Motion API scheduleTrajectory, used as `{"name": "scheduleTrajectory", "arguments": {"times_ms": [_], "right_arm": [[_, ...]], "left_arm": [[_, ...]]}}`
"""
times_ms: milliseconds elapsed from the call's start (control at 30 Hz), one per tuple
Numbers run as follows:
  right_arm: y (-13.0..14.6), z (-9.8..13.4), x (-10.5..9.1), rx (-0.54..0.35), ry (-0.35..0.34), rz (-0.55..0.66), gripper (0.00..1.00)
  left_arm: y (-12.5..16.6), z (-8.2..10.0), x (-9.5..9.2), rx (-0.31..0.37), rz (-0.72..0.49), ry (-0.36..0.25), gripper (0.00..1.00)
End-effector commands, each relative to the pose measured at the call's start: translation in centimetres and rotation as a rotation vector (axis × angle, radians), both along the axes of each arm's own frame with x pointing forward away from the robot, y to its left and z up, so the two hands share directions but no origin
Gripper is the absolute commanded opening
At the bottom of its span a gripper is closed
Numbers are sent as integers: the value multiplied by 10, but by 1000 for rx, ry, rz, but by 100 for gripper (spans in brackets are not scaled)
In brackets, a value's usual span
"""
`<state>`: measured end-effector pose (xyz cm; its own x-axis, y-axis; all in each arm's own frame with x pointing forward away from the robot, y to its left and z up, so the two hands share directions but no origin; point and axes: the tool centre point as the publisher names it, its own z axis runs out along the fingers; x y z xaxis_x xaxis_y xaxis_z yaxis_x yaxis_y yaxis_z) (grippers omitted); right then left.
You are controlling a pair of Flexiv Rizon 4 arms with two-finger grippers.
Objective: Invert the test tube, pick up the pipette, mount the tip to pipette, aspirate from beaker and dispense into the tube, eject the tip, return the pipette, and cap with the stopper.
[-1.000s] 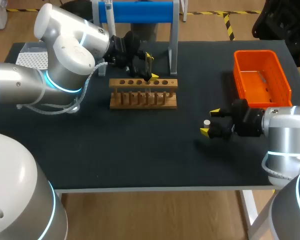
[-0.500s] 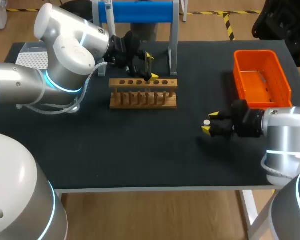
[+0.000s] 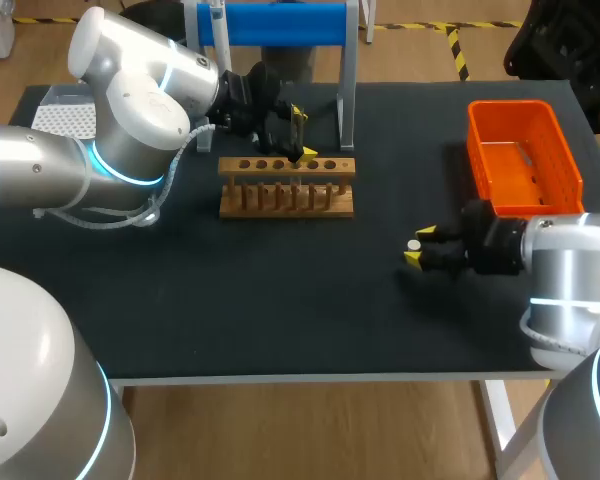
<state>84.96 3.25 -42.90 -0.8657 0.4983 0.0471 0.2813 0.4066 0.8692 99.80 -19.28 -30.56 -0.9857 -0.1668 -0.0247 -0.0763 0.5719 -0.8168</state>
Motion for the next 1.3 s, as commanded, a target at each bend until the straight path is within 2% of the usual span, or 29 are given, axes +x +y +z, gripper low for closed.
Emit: {"name": "scheduleTrajectory", "arguments": {"times_ms": [33, 167, 533, 633, 700, 733, 767, 867, 900, 933, 1133, 1300], "right_arm": [[1, -2, 0, 1, -1, 0, 51], [2, -3, 1, 1, 0, 4, 45], [2, -5, 2, -2, 5, 3, 42], [2, -5, 3, -1, 5, 0, 38], [2, -5, 4, 0, 5, -1, 31], [2, -5, 4, 1, 5, -2, 20], [2, -6, 4, 1, 5, -2, 16], [2, -6, 4, 2, 5, -4, 13], [2, -6, 4, 2, 5, -4, 9], [2, -6, 4, 2, 5, -4, 0], [1, -3, 6, 8, 6, -6, 0], [2, 9, 6, 43, 28, 2, 0]], "left_arm": [[0, -1, 2, -1, -3, 2, 100], [0, -1, 2, -1, -3, 2, 100], [0, -1, 2, -1, -3, 2, 100], [0, -1, 2, -1, -3, 2, 100], [0, -1, 2, -1, -3, 2, 100], [0, -1, 2, -1, -3, 2, 100], [0, -1, 2, -1, -3, 2, 100], [0, -1, 2, -1, -3, 2, 100], [0, -1, 2, -1, -3, 2, 100], [0, -1, 2, -1, -3, 2, 100], [0, -1, 2, -1, -3, 2, 100], [0, -1, 2, -1, -3, 2, 100]]}}
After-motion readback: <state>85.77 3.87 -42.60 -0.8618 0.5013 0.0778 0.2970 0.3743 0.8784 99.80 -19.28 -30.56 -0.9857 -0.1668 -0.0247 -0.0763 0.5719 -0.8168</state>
